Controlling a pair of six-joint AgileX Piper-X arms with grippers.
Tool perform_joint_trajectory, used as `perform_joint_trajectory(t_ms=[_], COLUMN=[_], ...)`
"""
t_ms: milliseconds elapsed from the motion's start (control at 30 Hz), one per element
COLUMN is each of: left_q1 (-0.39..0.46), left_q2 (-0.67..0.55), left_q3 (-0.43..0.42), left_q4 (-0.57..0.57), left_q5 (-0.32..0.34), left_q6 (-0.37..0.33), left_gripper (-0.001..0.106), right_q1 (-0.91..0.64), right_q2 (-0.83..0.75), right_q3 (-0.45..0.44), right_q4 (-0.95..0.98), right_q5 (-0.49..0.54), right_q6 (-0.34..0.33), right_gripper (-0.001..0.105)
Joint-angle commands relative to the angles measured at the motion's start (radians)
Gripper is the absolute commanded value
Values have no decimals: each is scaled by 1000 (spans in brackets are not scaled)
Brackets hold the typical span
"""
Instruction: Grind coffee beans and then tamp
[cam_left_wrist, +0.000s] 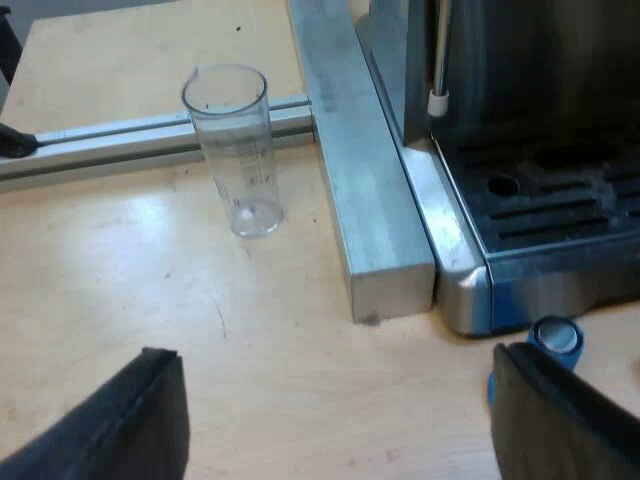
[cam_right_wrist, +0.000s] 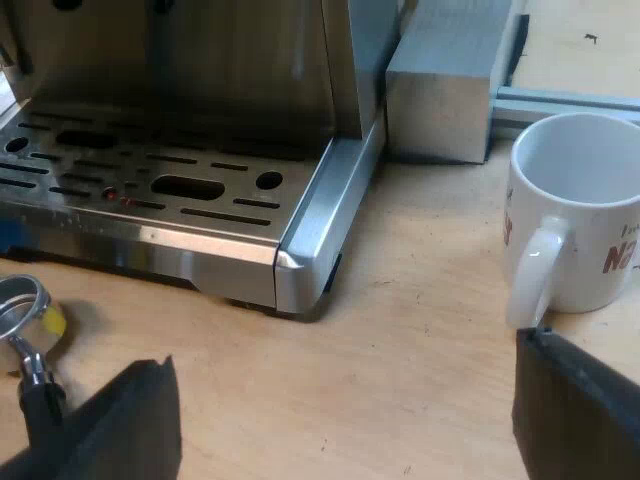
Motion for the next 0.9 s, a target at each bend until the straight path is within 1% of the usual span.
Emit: perform_joint_trajectory(t_ms=[33,133,900], left_q1=[0,0,0], left_q2=[-139,-139,-139], left_q3=[14,24,25], left_q4=[-38,-59,-63], left_q5=[-1,-1,-1], left_q6=[-1,-1,-1], left_gripper=[65,65,65], right_q1=[-5,-5,-5], right_q2=[-41,-41,-41], right_q3=[-4,-4,-4], right_q4=[-15,-15,-17], right_q5=[-15,-15,-14], right_q6=[-3,4,8], right_gripper=[70,70,70])
